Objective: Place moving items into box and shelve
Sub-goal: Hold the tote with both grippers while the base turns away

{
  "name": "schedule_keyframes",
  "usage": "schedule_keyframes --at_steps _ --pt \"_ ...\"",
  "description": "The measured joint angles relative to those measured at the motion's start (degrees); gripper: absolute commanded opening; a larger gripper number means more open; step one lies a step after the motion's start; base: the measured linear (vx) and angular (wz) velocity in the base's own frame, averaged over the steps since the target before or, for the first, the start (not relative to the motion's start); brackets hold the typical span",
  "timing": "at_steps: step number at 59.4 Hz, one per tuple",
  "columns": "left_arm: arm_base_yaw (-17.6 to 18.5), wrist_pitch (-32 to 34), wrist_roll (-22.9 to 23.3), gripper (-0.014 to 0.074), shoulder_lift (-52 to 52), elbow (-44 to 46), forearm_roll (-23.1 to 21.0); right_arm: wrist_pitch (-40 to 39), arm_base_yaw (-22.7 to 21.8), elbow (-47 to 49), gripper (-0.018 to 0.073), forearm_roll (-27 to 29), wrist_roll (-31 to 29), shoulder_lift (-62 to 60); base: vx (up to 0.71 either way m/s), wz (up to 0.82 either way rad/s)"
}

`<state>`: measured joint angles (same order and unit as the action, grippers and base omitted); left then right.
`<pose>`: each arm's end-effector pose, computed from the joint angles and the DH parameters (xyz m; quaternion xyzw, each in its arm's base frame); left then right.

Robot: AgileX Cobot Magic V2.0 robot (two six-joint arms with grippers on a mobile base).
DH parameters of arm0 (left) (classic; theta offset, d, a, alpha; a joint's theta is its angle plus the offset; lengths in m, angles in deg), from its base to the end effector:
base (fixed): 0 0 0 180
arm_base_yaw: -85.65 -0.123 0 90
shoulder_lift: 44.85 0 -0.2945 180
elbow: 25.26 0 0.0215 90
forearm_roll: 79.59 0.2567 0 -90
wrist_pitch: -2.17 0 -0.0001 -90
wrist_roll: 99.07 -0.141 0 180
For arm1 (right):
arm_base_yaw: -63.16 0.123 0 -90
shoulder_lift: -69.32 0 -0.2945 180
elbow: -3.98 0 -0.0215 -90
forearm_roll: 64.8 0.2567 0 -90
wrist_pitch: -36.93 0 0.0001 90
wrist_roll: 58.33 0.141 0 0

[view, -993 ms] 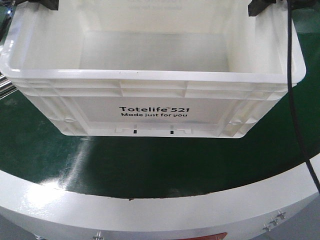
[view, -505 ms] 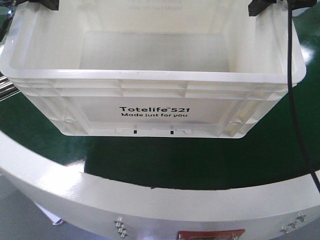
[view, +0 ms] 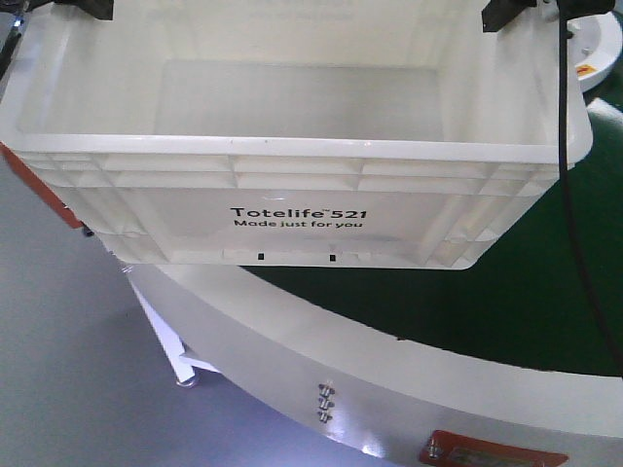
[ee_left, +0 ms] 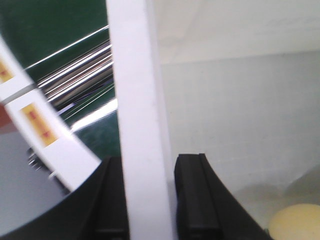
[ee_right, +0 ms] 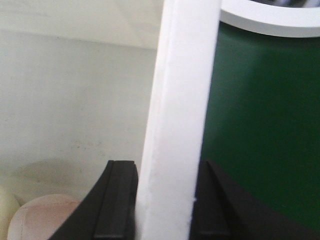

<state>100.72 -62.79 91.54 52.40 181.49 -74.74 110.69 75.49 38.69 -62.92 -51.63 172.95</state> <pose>0.3607 -0.0859 0.4210 0.0380 0.9238 -0.0429 0.3786 0.3767 0.0869 0.4095 -0.0472 0.9461 0.0690 0.3128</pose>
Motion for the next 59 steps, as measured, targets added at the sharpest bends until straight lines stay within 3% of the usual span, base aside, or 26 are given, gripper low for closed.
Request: schedule_keyframes --at_steps 59 --pt "0.0 0.05 0.0 -0.0001 0.0 -0.03 0.17 0.0 0.0 0.0 -0.0005 0.07 -0.22 0.0 -0.13 0.57"
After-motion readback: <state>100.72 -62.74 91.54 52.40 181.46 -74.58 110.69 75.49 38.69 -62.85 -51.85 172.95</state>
